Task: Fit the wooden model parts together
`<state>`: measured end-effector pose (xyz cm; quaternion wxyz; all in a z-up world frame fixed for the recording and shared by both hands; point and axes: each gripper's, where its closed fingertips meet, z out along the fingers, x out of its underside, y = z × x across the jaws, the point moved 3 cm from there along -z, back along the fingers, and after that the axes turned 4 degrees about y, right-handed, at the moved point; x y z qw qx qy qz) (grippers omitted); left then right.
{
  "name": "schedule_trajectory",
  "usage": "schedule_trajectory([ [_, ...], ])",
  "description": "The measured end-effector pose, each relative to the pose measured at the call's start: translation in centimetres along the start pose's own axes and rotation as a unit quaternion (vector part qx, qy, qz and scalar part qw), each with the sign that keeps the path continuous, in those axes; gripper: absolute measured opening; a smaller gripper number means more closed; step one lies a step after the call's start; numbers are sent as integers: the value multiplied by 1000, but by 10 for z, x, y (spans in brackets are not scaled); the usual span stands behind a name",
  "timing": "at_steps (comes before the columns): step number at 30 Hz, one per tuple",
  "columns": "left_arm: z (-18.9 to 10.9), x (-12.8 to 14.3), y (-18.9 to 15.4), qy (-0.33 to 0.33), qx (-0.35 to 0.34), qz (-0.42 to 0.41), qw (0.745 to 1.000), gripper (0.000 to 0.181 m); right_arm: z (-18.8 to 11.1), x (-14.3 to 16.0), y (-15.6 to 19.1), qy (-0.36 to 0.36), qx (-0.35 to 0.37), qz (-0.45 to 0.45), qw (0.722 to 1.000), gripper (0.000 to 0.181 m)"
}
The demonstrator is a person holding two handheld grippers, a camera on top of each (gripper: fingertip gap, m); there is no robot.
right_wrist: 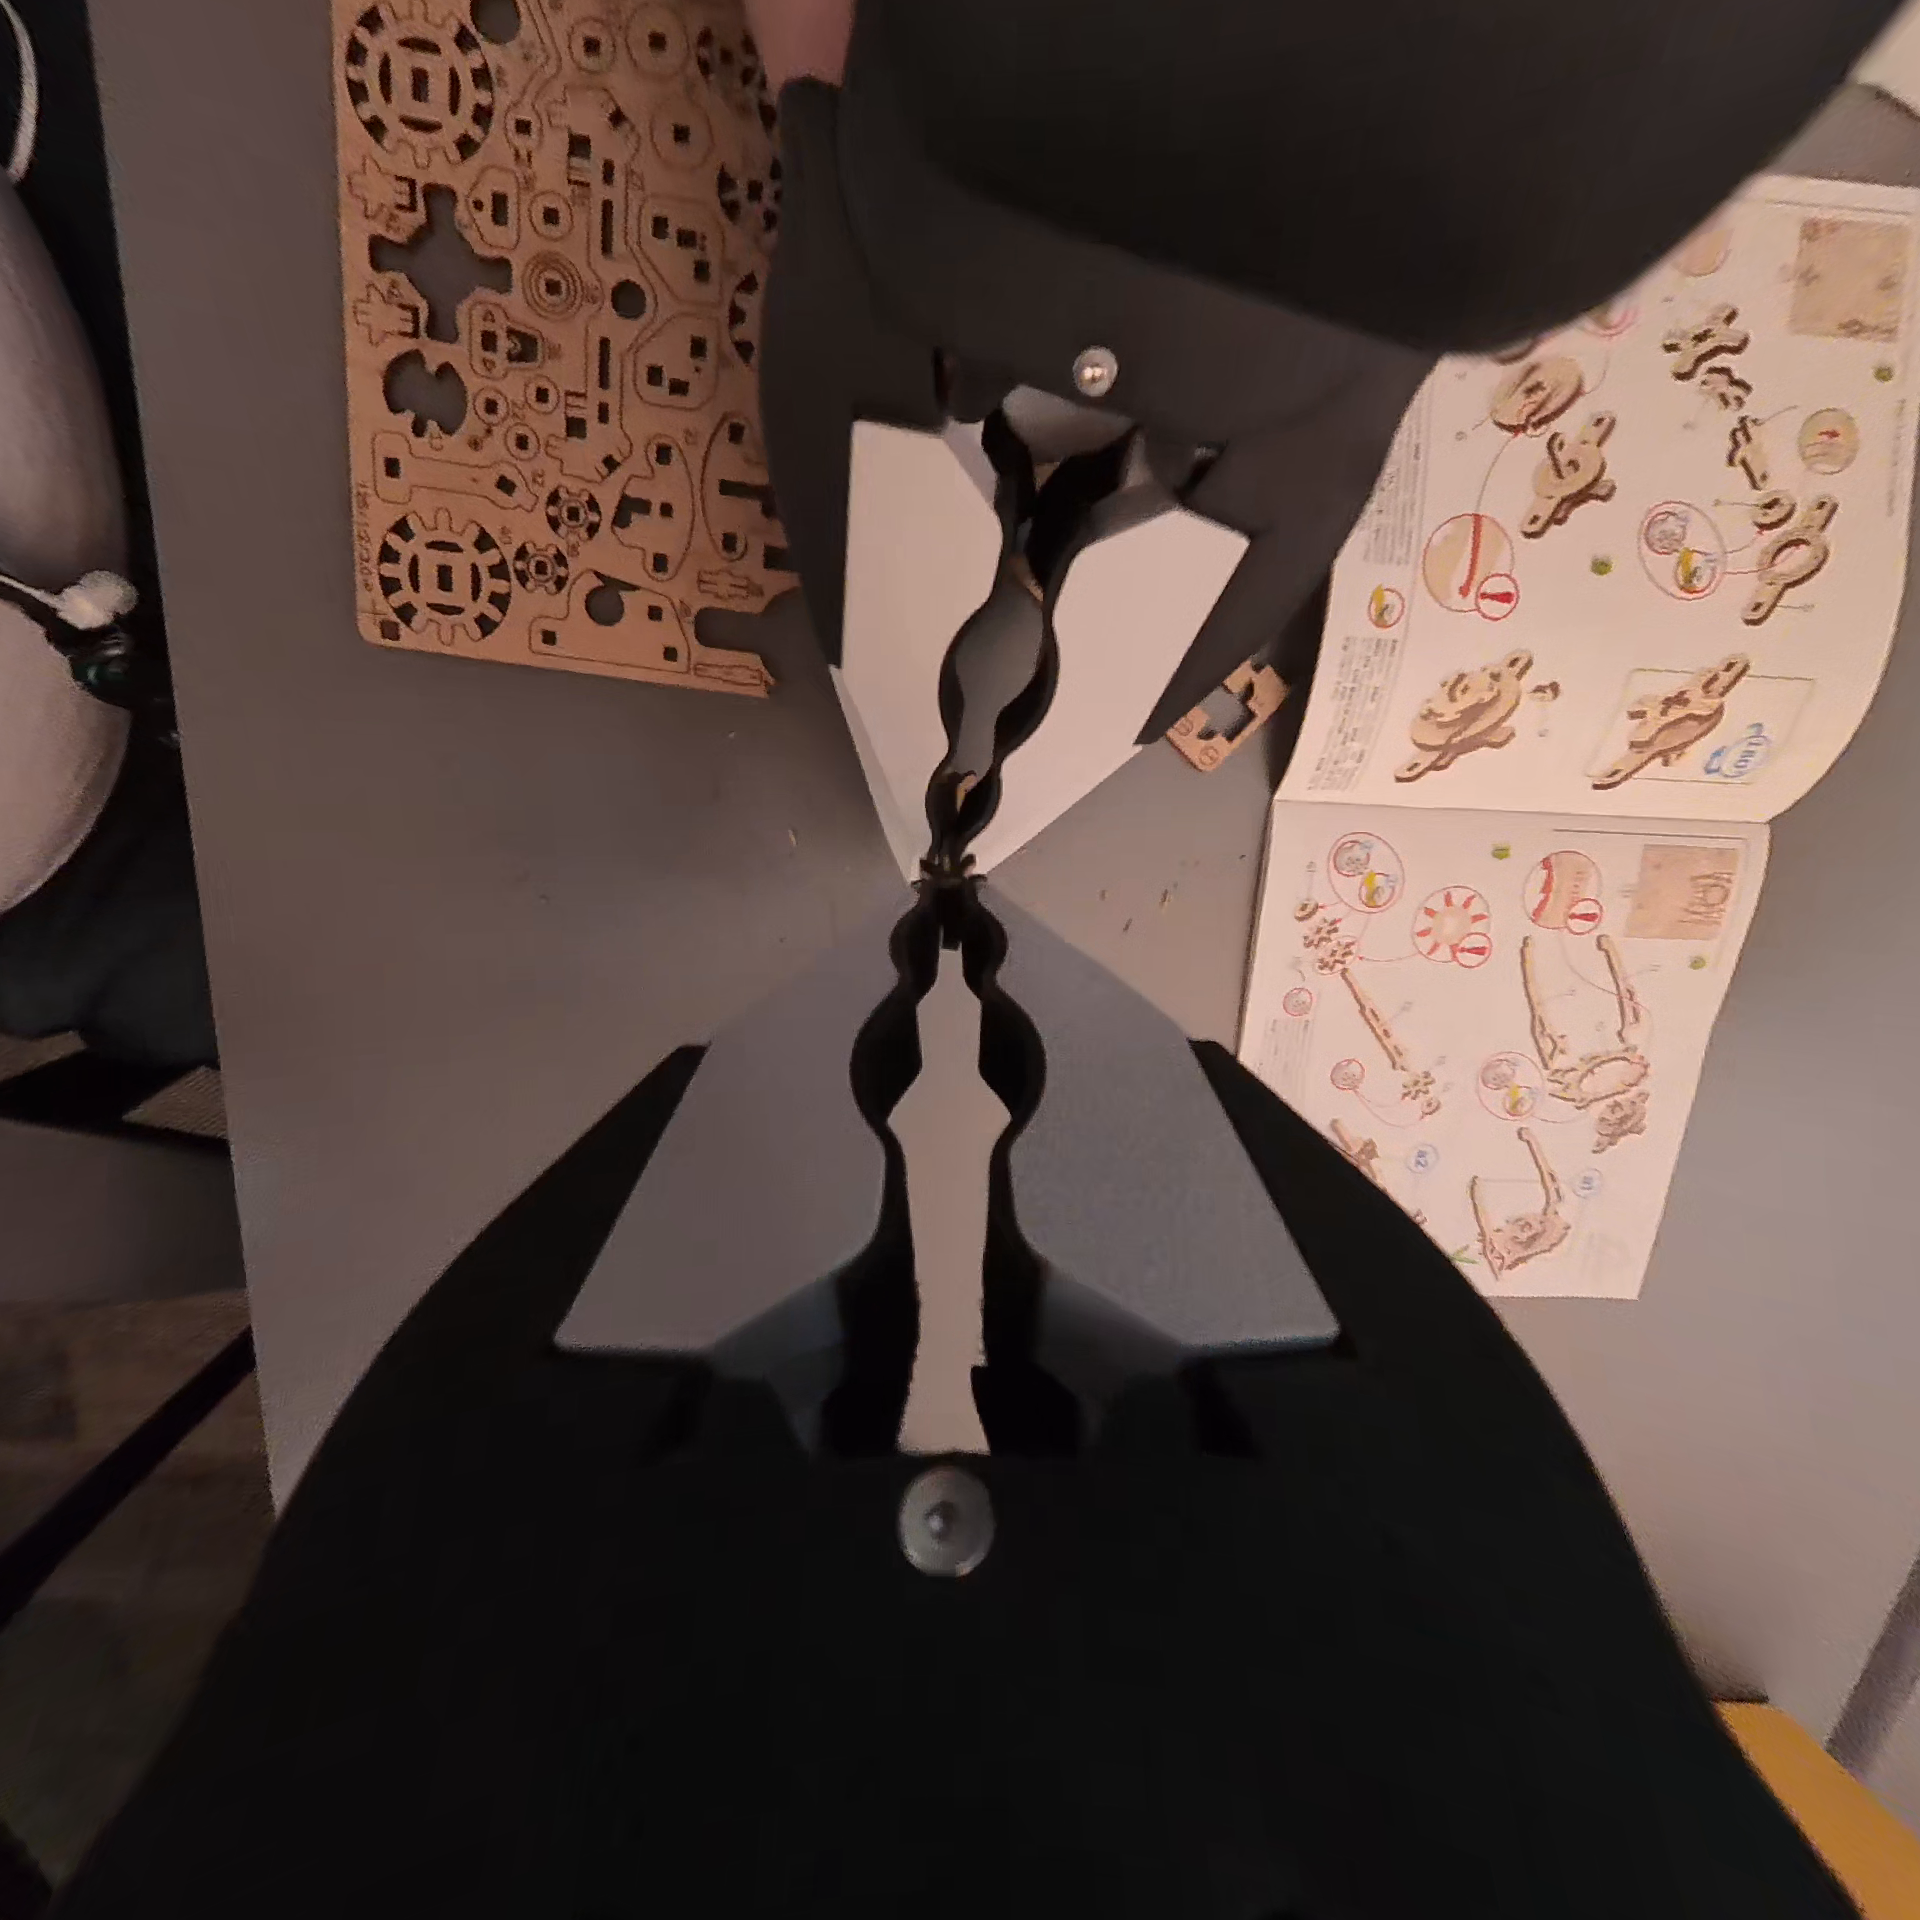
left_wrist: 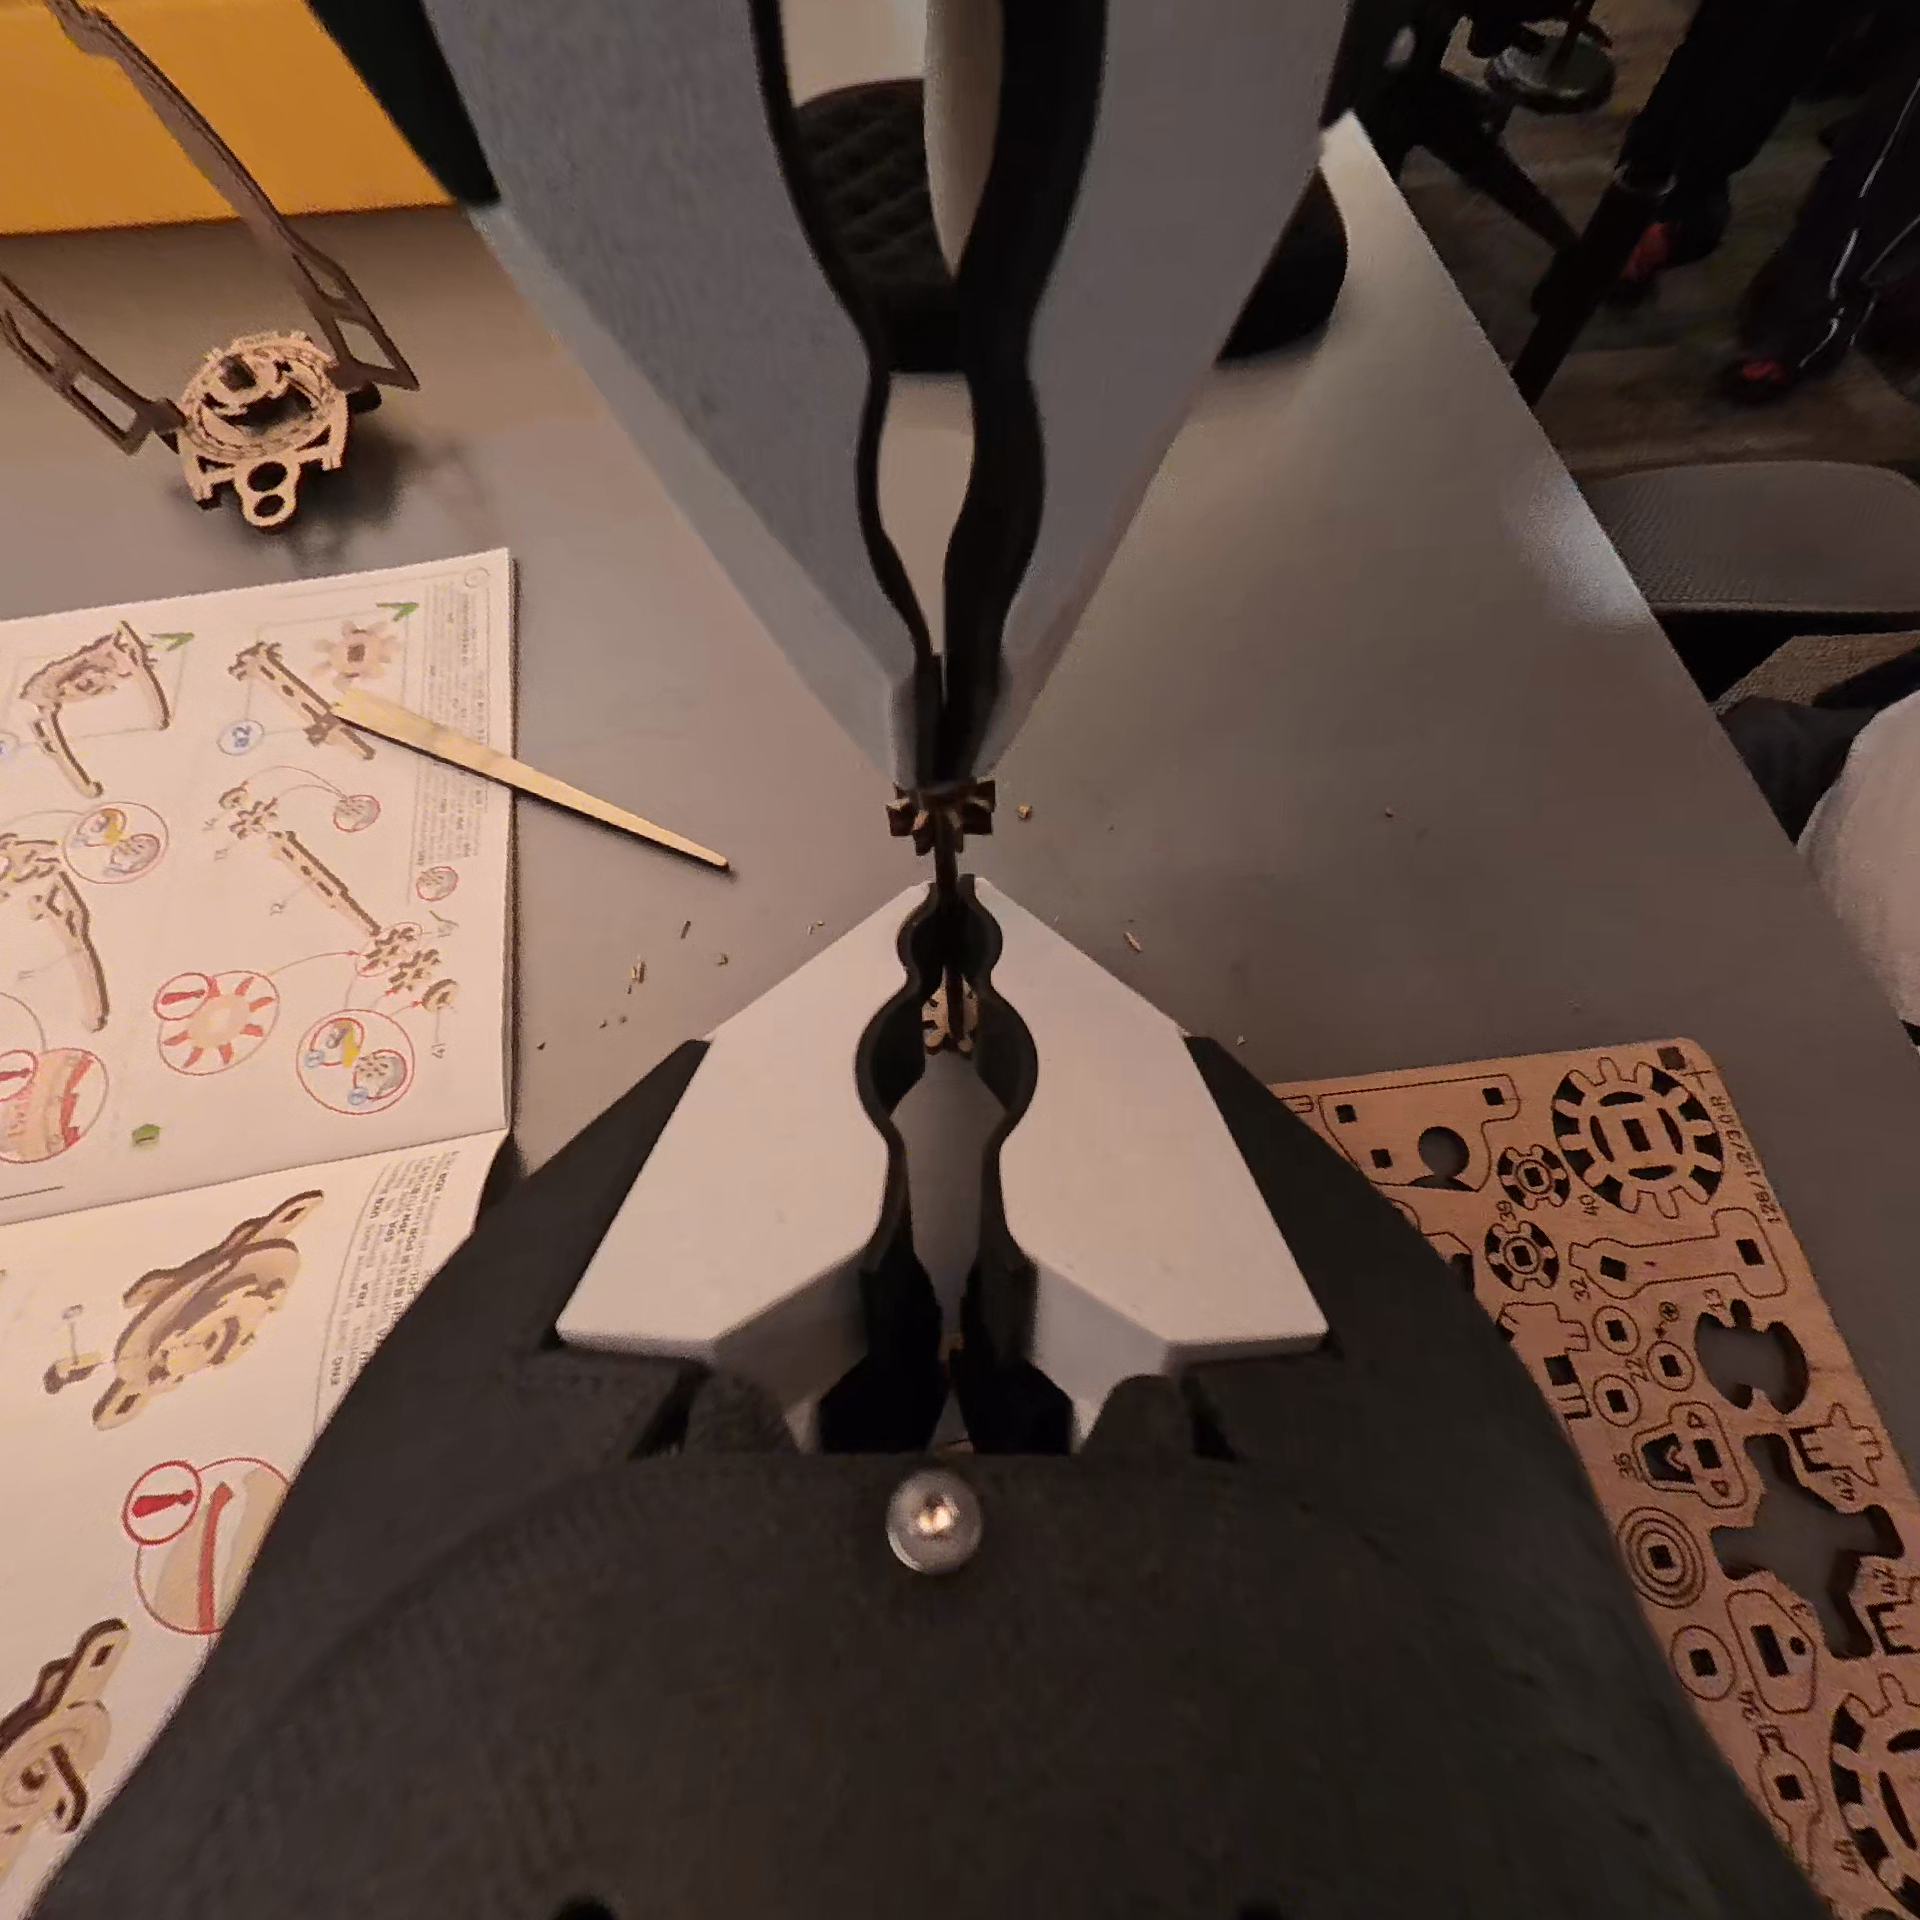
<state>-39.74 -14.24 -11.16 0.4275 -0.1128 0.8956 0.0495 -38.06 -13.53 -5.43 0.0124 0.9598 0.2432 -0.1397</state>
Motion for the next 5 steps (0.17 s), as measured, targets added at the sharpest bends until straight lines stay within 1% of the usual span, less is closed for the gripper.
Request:
schedule_trajectory([
  [5,1,2,-1,8,-9,10,1000,0,1,1,1,4,-10,-6,1000,2],
])
